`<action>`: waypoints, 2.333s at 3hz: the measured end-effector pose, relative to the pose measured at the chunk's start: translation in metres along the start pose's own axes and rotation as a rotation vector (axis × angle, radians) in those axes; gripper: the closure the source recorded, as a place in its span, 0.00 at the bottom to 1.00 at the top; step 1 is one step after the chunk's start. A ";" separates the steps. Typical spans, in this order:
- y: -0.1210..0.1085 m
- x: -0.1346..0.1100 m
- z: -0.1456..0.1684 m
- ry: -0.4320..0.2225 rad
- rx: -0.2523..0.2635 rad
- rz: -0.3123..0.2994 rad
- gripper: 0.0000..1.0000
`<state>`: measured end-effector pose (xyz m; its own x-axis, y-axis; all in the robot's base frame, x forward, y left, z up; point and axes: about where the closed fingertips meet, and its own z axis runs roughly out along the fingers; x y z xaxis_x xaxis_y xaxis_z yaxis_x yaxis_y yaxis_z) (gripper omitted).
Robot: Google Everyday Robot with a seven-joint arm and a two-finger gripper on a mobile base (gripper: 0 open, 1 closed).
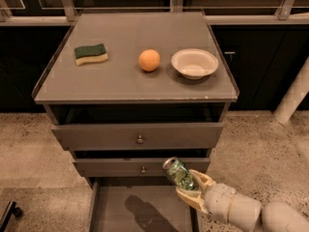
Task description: Pick green can from bottom drawer and place on counter
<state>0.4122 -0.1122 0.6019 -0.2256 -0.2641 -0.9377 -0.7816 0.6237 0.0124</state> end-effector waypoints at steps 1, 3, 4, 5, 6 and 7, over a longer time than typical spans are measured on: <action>0.005 -0.061 0.018 0.024 -0.095 -0.126 1.00; 0.044 -0.191 0.066 0.097 -0.407 -0.357 1.00; 0.055 -0.199 0.072 0.097 -0.452 -0.377 1.00; 0.055 -0.199 0.072 0.097 -0.450 -0.377 1.00; 0.059 -0.208 0.075 0.102 -0.469 -0.408 1.00; 0.052 -0.245 0.080 0.175 -0.496 -0.498 1.00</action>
Offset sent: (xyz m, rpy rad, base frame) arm 0.0710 0.1578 0.1681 -0.1820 -0.0613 0.6896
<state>0.4732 0.0440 0.8043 0.1684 -0.5698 -0.8043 -0.9784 0.0024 -0.2065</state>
